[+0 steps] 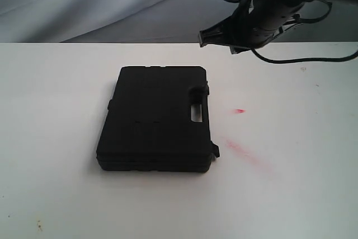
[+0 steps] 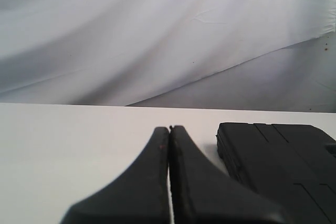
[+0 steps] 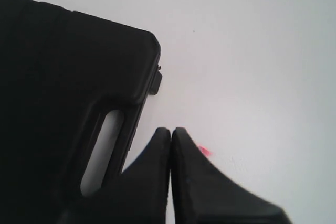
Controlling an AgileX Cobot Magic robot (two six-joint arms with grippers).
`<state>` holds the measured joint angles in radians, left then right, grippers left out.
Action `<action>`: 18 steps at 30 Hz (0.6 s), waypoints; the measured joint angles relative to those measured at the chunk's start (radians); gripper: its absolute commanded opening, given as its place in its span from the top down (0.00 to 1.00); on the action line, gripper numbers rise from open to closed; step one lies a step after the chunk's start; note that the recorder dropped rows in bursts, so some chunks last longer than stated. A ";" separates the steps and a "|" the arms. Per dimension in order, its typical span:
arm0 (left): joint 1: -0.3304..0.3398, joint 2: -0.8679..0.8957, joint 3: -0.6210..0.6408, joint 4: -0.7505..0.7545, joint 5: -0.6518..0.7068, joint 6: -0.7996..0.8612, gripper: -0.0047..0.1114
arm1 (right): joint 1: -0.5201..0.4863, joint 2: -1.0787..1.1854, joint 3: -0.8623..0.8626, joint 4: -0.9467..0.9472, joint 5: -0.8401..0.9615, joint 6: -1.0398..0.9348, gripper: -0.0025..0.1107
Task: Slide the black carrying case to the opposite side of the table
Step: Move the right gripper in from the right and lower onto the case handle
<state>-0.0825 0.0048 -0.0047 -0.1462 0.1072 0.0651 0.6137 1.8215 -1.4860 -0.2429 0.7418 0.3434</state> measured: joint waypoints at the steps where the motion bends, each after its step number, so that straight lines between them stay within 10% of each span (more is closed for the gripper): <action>1: 0.000 0.000 0.000 0.000 0.000 0.000 0.96 | 0.002 0.011 -0.009 0.005 0.002 0.000 0.98; 18: 0.000 0.000 0.000 0.002 0.000 0.002 0.96 | 0.002 0.270 -0.264 0.104 0.208 0.034 0.98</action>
<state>-0.0825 0.0048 -0.0047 -0.1445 0.1072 0.0672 0.6157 2.0915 -1.7497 -0.1391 0.9500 0.3770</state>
